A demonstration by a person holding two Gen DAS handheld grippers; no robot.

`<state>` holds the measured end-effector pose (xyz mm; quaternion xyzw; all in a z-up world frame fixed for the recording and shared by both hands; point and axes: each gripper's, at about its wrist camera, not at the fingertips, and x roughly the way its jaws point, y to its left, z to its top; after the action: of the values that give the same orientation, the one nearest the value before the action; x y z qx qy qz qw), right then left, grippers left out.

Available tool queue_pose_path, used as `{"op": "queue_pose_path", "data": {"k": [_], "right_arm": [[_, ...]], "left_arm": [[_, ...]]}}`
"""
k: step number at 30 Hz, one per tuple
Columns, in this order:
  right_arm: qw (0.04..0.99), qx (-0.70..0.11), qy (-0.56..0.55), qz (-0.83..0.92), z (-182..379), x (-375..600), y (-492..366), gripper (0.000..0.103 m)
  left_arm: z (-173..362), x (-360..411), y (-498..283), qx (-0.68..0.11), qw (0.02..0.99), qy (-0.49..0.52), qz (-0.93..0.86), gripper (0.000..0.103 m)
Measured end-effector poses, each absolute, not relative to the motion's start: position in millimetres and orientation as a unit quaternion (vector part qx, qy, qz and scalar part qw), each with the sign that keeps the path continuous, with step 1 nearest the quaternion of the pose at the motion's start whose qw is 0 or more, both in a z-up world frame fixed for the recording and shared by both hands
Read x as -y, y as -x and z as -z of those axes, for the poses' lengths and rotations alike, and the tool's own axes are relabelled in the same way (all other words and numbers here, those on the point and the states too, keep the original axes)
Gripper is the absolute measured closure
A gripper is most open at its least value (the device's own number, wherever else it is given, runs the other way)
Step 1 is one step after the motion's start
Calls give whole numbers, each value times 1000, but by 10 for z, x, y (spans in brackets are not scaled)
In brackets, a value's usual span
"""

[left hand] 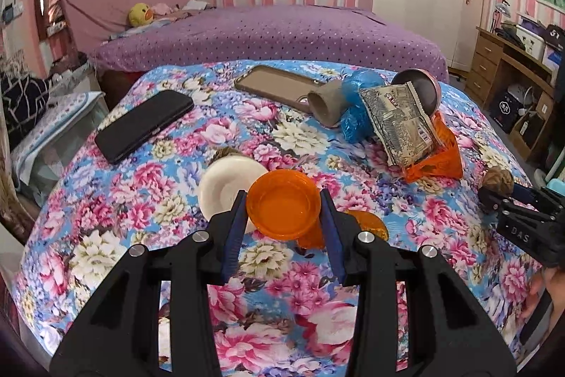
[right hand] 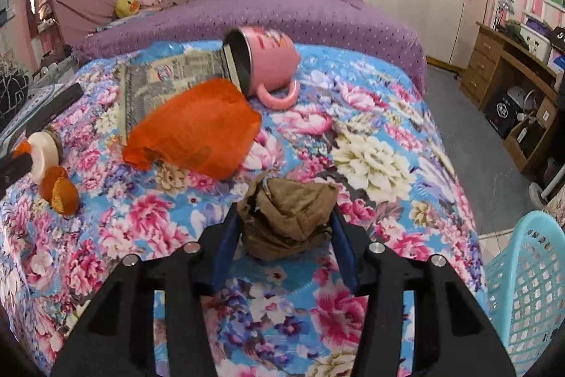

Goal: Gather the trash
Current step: 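Grasp the orange cup with the left tool while the right tool grasps the brown crumpled paper, then carry the orange cup and brown paper over the blue basket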

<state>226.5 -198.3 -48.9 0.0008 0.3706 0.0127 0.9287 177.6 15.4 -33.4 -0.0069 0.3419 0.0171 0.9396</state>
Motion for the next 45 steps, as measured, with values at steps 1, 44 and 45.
{"op": "queue_pose_path", "data": {"k": [1,44,45], "right_arm": [[930,-366,-2,-14,476,1991,-2229,54],[957,-289,-8,26,127,3148,-1191,54],[957,-289,-9,28,127,3182,-1179,54]], "left_arm": [[340,-154,-1772,-342,939,6,-19,64],[286,924,-1223,-314,949,-21,24,64],[261,987,-1204,-310,950,-24,29,64]]}}
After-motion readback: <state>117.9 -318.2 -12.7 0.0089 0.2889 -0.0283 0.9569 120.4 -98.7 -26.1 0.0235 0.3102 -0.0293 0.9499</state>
